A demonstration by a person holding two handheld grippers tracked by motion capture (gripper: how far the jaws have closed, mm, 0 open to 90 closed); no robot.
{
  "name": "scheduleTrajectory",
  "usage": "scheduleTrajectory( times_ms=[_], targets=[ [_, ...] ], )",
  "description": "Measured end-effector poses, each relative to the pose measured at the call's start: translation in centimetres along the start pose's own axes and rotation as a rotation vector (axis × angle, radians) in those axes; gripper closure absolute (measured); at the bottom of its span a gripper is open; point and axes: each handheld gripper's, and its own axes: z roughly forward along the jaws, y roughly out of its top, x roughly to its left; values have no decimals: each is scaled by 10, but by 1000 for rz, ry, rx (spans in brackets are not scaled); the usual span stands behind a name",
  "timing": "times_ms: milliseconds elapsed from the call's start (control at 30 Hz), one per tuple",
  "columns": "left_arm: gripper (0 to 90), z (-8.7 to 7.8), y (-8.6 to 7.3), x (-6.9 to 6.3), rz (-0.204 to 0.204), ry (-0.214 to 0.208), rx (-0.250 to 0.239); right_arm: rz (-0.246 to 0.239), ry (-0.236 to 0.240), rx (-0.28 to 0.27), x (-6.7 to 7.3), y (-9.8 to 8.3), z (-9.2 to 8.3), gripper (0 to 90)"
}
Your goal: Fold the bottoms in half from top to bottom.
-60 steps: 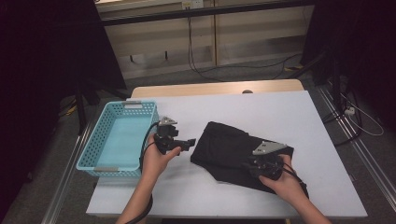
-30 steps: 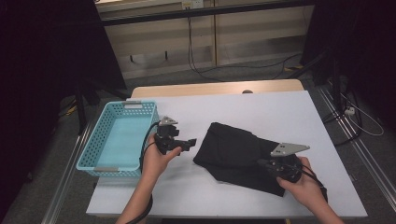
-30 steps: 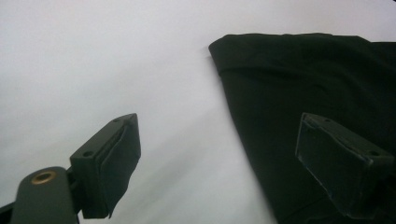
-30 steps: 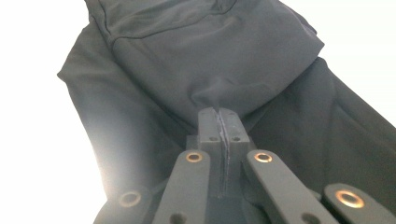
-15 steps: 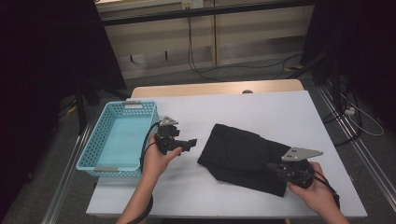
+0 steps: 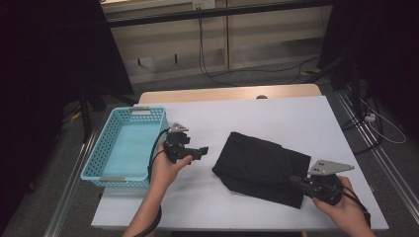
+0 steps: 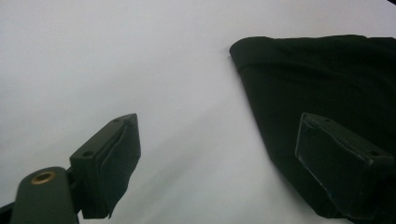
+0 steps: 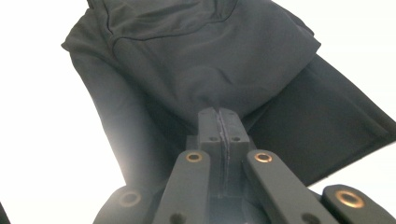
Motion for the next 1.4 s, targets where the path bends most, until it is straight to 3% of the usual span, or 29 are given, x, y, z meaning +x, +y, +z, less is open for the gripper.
scheduleTrajectory(
  times_ms=[567,600,633,733,867,1100,1233,1400],
  targets=[
    [137,0,1,1,-3,-8,1,-2,-14,16,4,-27,-35,889],
    [137,1,2,0,-4,-7,3,-11,-10,17,4,-29,-37,847],
    [136,1,2,0,0,-9,3,-14,-15,15,4,-29,-38,748],
    [136,4,2,-2,-3,-14,3,-12,-65,-4,1,-23,-37,569],
    [136,4,2,-3,3,-20,9,-16,-107,-14,-11,-6,-26,513],
    [134,4,0,-2,-4,-24,12,43,-141,26,-42,19,16,414],
    [132,6,-1,-5,-2,-32,17,52,-147,19,-44,32,34,358],
    [132,6,-3,-11,3,-50,32,62,-154,-13,-40,42,44,295]
  ],
)
